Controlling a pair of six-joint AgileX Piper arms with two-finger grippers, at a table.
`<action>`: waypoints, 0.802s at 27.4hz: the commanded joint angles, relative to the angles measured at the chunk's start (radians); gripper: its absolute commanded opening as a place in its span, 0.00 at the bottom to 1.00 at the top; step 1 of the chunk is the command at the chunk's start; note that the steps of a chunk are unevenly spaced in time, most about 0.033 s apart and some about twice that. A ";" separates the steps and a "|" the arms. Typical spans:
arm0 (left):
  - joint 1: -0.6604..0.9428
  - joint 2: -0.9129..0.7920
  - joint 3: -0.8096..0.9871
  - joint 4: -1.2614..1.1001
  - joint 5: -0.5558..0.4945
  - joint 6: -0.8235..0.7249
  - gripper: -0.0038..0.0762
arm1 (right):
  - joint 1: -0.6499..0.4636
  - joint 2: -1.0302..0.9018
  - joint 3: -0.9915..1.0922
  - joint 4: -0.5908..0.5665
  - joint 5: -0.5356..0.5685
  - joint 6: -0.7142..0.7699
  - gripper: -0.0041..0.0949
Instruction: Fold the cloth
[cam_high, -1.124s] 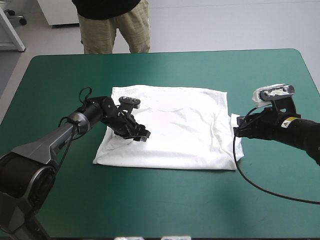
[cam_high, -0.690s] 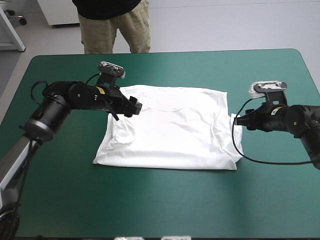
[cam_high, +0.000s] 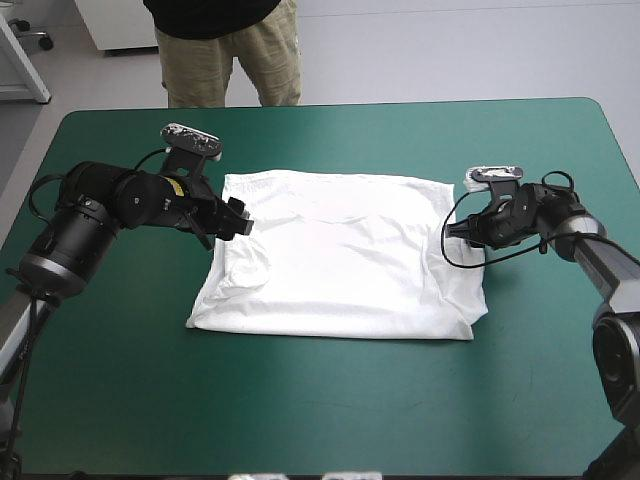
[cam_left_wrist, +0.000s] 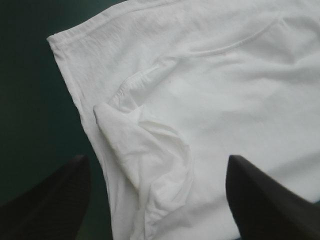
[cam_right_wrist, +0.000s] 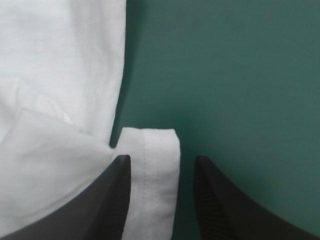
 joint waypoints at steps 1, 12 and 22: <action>0.002 -0.037 -0.033 -0.003 -0.016 -0.007 0.73 | -0.008 0.014 -0.048 -0.008 0.000 -0.007 0.42; 0.002 -0.037 -0.045 0.034 -0.011 -0.031 0.73 | -0.008 0.011 -0.048 -0.054 0.058 0.001 0.03; 0.002 -0.039 -0.102 0.026 -0.023 -0.051 0.73 | 0.047 -0.203 -0.053 -0.042 0.074 -0.019 0.03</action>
